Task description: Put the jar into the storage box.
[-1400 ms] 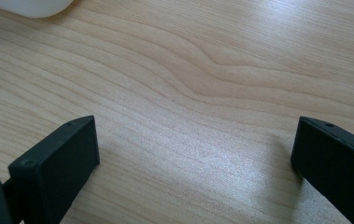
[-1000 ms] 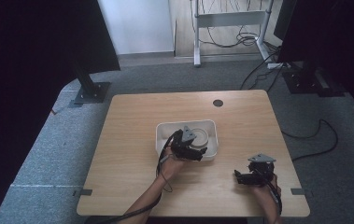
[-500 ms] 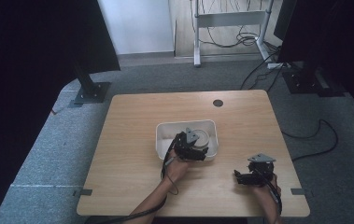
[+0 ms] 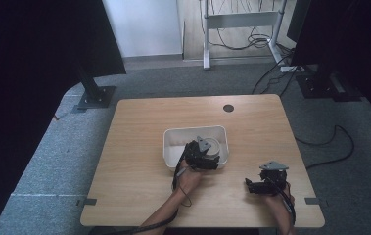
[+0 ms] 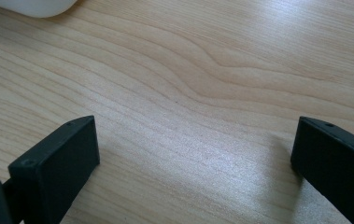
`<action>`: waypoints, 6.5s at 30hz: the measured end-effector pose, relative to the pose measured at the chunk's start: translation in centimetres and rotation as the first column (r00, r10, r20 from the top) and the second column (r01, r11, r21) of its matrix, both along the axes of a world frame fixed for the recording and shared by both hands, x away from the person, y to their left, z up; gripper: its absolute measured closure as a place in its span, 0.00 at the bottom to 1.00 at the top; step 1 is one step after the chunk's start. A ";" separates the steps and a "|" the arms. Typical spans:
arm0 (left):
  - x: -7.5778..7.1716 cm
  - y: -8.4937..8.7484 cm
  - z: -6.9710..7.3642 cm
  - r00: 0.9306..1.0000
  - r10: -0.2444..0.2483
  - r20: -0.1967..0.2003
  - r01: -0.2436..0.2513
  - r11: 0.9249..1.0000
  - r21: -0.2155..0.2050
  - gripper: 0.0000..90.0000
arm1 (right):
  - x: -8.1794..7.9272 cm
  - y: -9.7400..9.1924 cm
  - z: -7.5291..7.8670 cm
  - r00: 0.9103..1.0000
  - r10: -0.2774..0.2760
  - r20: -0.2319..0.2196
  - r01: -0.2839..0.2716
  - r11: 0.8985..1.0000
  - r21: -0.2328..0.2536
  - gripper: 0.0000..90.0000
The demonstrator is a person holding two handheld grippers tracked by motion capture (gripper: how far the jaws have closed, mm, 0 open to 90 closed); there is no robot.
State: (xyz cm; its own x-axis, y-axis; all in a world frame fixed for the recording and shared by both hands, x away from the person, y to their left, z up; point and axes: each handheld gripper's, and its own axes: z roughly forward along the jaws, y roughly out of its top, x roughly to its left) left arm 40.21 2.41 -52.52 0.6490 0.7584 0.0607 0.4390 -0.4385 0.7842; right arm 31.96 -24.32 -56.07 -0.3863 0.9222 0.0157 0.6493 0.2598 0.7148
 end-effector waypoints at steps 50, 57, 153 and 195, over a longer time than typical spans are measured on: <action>-0.5 1.6 1.6 0.998 -0.052 -0.043 0.049 0.997 -0.062 0.03 | 0.0 0.1 0.0 1.000 0.004 -0.001 -0.004 1.000 0.001 0.01; -0.9 1.9 2.1 0.997 -0.069 -0.037 0.067 0.995 -0.069 0.03 | 0.1 0.1 0.0 1.000 0.005 0.000 -0.005 1.000 0.001 0.01; -6.8 10.5 3.5 0.973 -0.229 -0.002 0.225 0.960 -0.164 0.07 | 0.0 0.3 0.0 1.000 -0.002 0.000 0.002 1.000 0.000 0.01; -8.9 16.3 -2.4 0.985 -0.137 -0.102 0.128 0.988 -0.091 0.07 | 0.0 0.4 0.0 1.000 -0.002 0.000 0.002 1.000 -0.001 0.01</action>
